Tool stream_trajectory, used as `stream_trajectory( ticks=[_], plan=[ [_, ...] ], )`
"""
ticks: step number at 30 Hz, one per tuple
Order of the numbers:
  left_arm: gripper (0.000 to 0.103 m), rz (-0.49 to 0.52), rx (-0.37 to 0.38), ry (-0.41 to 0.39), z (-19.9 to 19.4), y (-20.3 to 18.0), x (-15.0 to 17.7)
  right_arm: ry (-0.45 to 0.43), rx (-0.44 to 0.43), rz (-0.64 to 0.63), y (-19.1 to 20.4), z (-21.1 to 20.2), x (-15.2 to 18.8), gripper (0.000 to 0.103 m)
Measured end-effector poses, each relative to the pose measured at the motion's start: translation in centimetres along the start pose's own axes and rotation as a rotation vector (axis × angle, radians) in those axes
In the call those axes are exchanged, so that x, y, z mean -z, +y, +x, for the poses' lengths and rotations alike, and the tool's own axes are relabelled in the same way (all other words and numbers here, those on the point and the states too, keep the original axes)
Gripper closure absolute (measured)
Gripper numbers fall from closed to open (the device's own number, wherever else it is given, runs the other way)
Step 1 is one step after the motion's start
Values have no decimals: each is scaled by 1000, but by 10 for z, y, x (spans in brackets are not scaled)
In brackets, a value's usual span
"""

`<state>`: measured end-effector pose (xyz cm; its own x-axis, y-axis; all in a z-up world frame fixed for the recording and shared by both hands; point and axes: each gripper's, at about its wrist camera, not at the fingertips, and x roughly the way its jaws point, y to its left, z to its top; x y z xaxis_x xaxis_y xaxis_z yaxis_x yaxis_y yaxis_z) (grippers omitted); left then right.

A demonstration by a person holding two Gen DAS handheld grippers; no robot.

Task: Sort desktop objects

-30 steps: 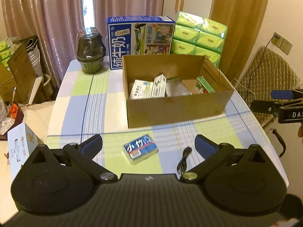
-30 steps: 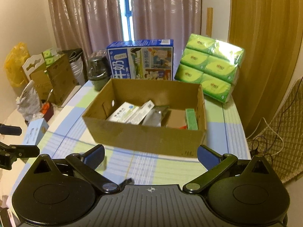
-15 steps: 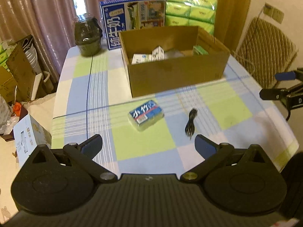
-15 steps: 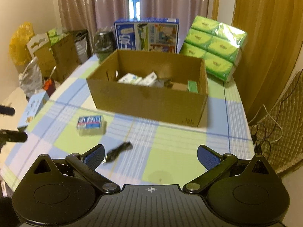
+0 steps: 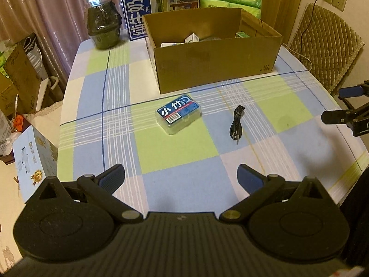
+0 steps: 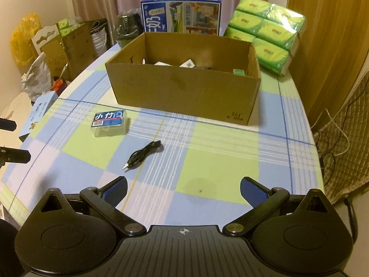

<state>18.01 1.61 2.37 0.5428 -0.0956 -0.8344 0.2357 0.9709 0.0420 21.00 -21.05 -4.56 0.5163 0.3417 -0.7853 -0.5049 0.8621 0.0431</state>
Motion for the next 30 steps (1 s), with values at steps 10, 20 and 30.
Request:
stream_trajectory(
  ticks=[10,20,30],
  plan=[
    [1,6,13,32,23,7,7,29,-27,75,16,31,2,2],
    [1,6,48,34,58,18,2,23,-42,152,36,70,4,2],
    [11,53,80,3,106,34,-19,21,-55,191,48,109,-2,25]
  ],
)
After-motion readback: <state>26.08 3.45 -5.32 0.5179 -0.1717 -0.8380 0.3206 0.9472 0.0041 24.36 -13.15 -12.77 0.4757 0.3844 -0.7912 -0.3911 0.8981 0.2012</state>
